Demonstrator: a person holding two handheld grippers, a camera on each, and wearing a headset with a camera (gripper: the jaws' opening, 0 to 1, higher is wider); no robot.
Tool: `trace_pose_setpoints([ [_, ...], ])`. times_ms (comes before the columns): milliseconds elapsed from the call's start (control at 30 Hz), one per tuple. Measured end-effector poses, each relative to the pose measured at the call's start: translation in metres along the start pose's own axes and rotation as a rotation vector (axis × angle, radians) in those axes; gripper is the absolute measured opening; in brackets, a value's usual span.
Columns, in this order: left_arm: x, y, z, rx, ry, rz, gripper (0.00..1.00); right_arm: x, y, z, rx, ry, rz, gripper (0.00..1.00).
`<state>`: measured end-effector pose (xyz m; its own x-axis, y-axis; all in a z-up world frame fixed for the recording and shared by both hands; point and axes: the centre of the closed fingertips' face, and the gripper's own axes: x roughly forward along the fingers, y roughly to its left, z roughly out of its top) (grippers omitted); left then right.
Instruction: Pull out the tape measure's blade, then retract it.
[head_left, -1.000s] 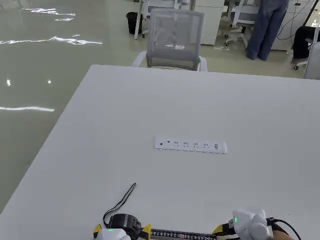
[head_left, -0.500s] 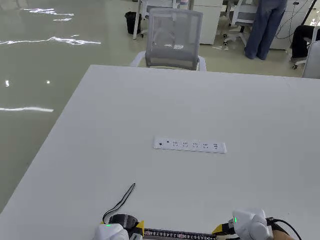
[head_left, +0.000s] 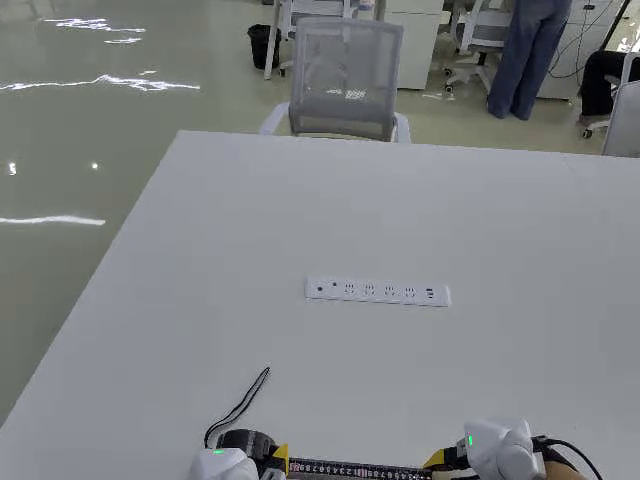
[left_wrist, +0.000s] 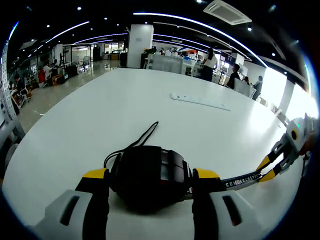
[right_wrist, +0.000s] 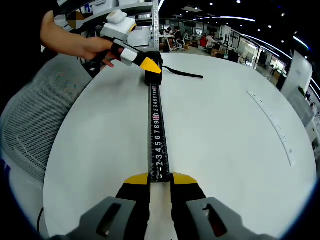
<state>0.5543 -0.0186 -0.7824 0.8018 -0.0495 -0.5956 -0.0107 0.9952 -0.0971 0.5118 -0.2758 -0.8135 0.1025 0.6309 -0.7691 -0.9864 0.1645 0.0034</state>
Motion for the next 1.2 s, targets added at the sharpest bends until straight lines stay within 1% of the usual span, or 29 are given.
trace_pose_setpoints([
  [167,-0.0001,-0.0007,-0.0008,0.005,0.012,-0.001,0.64,-0.0008,0.0005,0.0004,0.002,-0.002,-0.003,0.14],
  [267,-0.0003,-0.0005,-0.0005,0.008,0.009,0.003,0.63,-0.0008,0.0003,0.0005,0.001,-0.002,-0.004,0.14],
  [367,0.0004,-0.0001,-0.0010,0.015,0.019,0.006,0.63,-0.0011,-0.0001,-0.0004,0.000,0.002,-0.005,0.14],
  [433,0.0002,-0.0006,-0.0011,0.025,0.013,0.014,0.62,-0.0007,-0.0004,-0.0006,0.003,0.003,-0.004,0.14],
  [600,0.0006,0.0001,-0.0016,0.038,0.013,0.023,0.62,-0.0014,0.0012,-0.0005,0.000,0.010,-0.001,0.14],
  [767,0.0010,0.0002,-0.0022,0.049,0.032,0.019,0.61,-0.0012,0.0030,-0.0005,-0.012,0.020,0.005,0.14],
  [867,0.0007,0.0001,-0.0024,0.054,0.032,0.017,0.61,-0.0015,0.0032,-0.0007,-0.015,0.022,0.006,0.13],
  [1067,0.0011,0.0001,-0.0027,0.060,0.036,0.013,0.61,-0.0086,0.0004,0.0067,-0.024,0.010,-0.006,0.13],
  [1200,0.0000,0.0001,-0.0023,0.059,0.037,0.009,0.61,-0.0083,-0.0011,0.0073,-0.037,0.013,-0.009,0.13],
])
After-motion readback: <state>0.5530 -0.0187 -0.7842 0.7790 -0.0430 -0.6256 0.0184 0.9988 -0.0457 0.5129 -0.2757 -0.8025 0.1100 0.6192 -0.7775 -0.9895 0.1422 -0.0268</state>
